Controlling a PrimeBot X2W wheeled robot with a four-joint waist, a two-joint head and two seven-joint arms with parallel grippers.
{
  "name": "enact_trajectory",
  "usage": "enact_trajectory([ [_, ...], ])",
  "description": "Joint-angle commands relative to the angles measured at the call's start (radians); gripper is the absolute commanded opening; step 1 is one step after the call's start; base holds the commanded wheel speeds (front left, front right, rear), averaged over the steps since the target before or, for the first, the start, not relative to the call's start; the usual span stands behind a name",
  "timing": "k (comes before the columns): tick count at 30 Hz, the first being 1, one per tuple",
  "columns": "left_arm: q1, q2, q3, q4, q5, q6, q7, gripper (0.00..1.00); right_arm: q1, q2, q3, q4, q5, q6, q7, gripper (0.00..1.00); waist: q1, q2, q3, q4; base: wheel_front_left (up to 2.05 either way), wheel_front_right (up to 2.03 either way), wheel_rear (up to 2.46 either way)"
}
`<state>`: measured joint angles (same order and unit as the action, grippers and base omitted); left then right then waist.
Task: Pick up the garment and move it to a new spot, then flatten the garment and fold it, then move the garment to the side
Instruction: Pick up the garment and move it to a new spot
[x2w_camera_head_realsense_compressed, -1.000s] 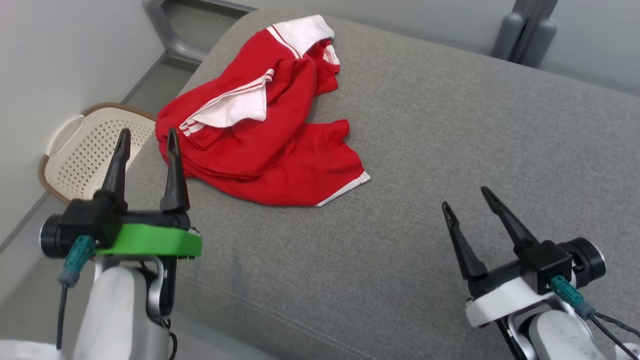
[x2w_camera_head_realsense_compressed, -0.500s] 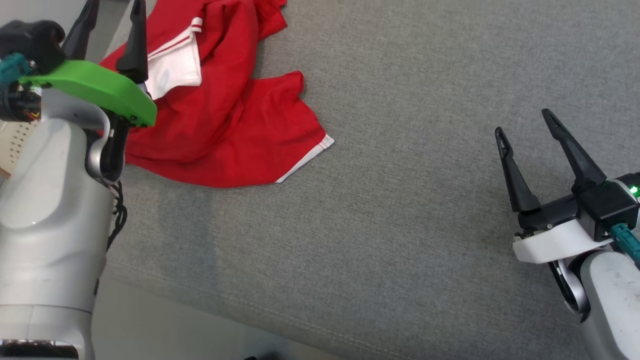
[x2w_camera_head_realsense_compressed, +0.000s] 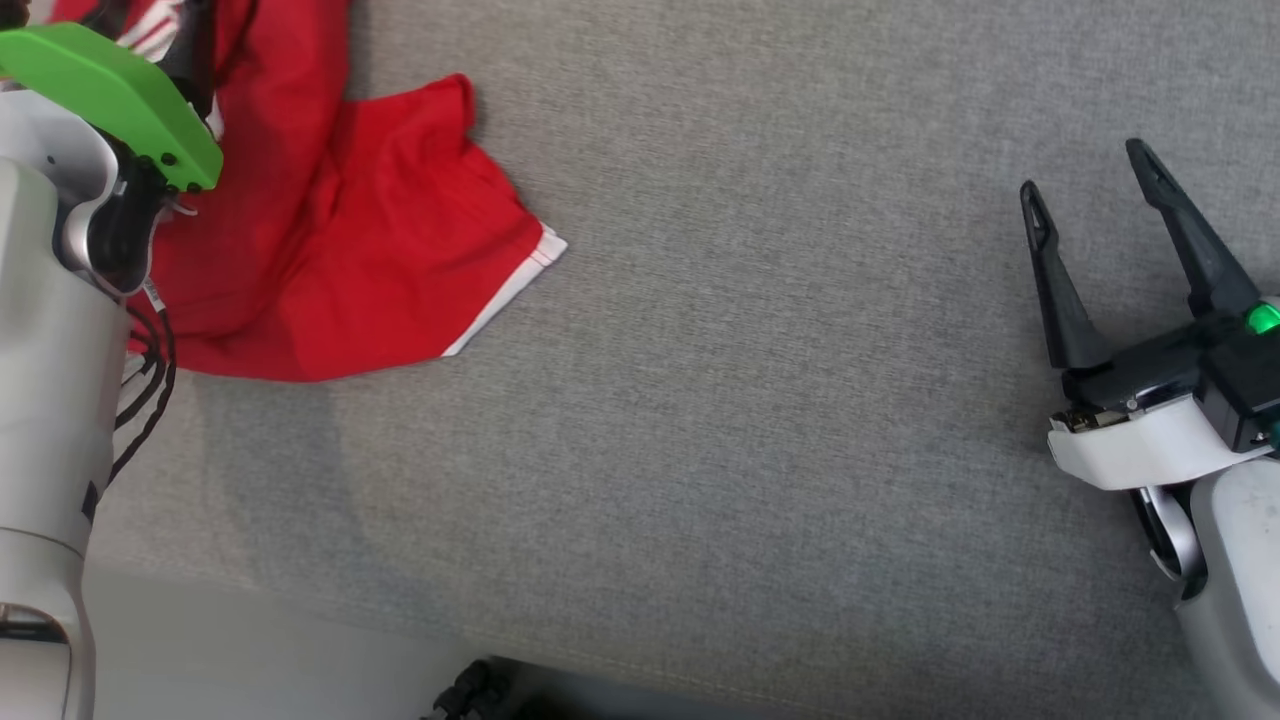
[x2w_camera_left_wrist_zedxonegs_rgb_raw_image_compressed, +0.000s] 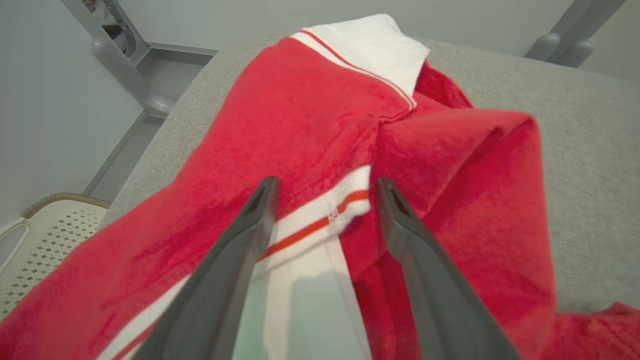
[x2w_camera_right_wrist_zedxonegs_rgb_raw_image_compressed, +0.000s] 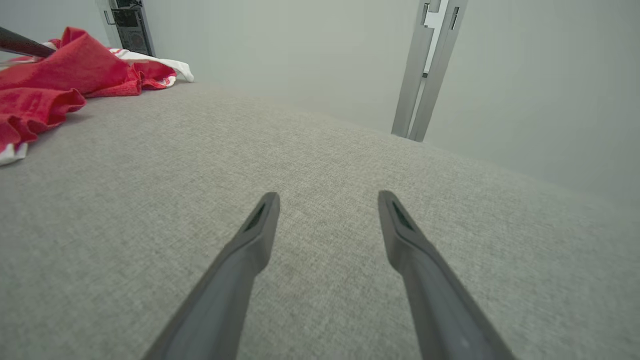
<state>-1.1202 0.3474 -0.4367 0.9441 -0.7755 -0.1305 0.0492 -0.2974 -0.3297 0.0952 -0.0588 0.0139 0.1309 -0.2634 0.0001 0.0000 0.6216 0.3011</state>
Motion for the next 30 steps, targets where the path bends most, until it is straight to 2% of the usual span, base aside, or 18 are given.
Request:
enact_trajectory([
  [1,-0.023,0.011,-0.008,0.014,-0.021,0.001,-0.006,1.00,-0.007,-0.001,-0.006,0.011,-0.003,0.000,0.000,1.00,-0.0001,0.0000,0.058,-0.047,0.00,0.00,0.00],
  [7,-0.033,0.034,-0.060,0.054,-0.070,0.001,-0.014,1.00,-0.005,-0.002,-0.026,0.013,-0.005,-0.001,0.002,1.00,-0.0001,0.0000,0.100,-0.064,0.00,0.00,0.00],
  [12,-0.028,0.031,-0.120,0.074,-0.087,0.000,-0.024,1.00,-0.002,-0.006,-0.036,0.022,-0.010,-0.001,0.006,1.00,-0.0001,0.0000,0.122,-0.063,0.00,0.00,0.00],
  [13,-0.027,0.033,-0.141,0.074,-0.083,0.000,-0.030,0.38,-0.003,-0.005,-0.037,0.024,-0.012,-0.001,0.007,1.00,-0.0001,0.0000,0.125,-0.062,0.00,0.00,0.00],
  [14,-0.027,0.035,-0.155,0.075,-0.079,0.000,-0.042,0.00,-0.005,-0.004,-0.036,0.025,-0.013,-0.001,0.007,1.00,-0.0001,0.0000,0.127,-0.062,0.00,0.00,0.00],
  [18,-0.040,0.053,-0.202,0.065,-0.072,-0.001,-0.125,0.00,-0.013,0.008,-0.029,0.043,-0.013,-0.001,0.007,1.00,-0.0001,0.0000,0.113,-0.058,0.00,0.00,0.00],
  [23,-0.042,0.093,-0.240,0.043,-0.086,-0.001,-0.241,0.00,0.009,0.042,-0.009,0.056,-0.004,0.000,0.007,1.00,-0.0001,0.0000,0.042,-0.054,0.00,0.00,0.00],
  [30,-0.059,0.167,-0.265,0.001,-0.075,0.001,-0.309,0.00,0.018,0.088,0.006,0.068,0.014,0.000,0.000,1.00,-0.0001,0.0000,-0.090,-0.058,0.00,0.00,0.00],
])
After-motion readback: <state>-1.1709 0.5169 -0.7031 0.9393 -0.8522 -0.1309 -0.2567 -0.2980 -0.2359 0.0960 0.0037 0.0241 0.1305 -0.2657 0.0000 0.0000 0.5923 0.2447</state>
